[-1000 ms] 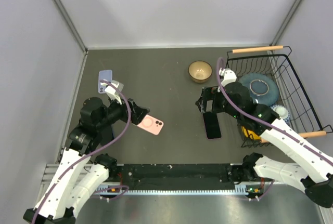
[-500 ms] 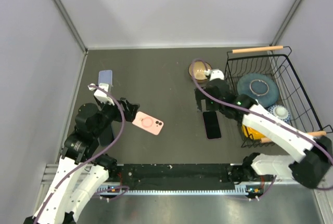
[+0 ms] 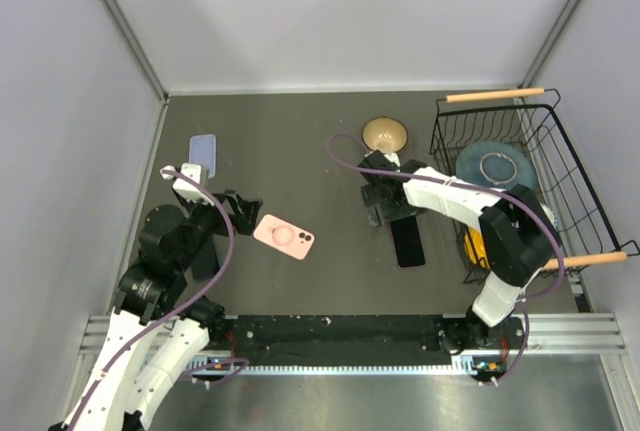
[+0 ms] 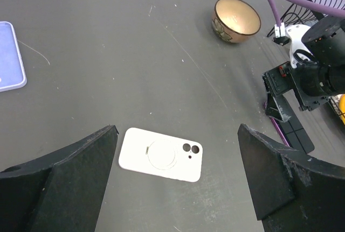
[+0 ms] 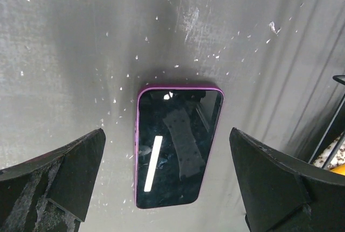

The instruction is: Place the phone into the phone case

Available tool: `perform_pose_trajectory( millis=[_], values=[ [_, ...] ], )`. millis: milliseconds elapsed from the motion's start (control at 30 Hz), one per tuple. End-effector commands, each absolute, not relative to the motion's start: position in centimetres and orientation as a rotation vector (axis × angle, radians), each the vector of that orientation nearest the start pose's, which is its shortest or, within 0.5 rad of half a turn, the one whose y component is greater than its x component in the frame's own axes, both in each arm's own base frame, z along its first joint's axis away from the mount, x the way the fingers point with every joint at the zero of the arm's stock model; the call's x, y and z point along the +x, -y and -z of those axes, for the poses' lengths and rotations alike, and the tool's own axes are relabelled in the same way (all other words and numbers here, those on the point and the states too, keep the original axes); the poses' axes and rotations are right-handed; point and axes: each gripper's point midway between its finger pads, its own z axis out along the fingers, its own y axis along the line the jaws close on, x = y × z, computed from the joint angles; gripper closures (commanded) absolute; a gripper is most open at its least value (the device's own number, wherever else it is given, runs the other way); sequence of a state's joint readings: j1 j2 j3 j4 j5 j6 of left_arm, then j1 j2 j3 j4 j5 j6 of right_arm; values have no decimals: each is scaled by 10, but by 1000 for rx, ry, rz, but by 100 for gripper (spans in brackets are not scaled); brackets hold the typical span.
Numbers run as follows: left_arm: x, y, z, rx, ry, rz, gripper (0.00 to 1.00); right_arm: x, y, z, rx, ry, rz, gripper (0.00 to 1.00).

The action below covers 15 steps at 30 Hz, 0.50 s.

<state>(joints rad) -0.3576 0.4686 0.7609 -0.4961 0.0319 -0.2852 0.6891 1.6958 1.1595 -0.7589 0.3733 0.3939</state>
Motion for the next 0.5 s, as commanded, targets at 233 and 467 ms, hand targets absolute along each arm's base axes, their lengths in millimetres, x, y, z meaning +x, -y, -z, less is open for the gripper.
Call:
perform_pose_trajectory(
  millis=[233, 467],
  values=[
    [216, 99, -273, 87, -1783, 490, 1, 276, -157, -31, -235, -2790, 191, 1],
    [217, 99, -271, 83, -1788, 488, 1, 264, -161, -9, -240, -2848, 133, 1]
  ],
)
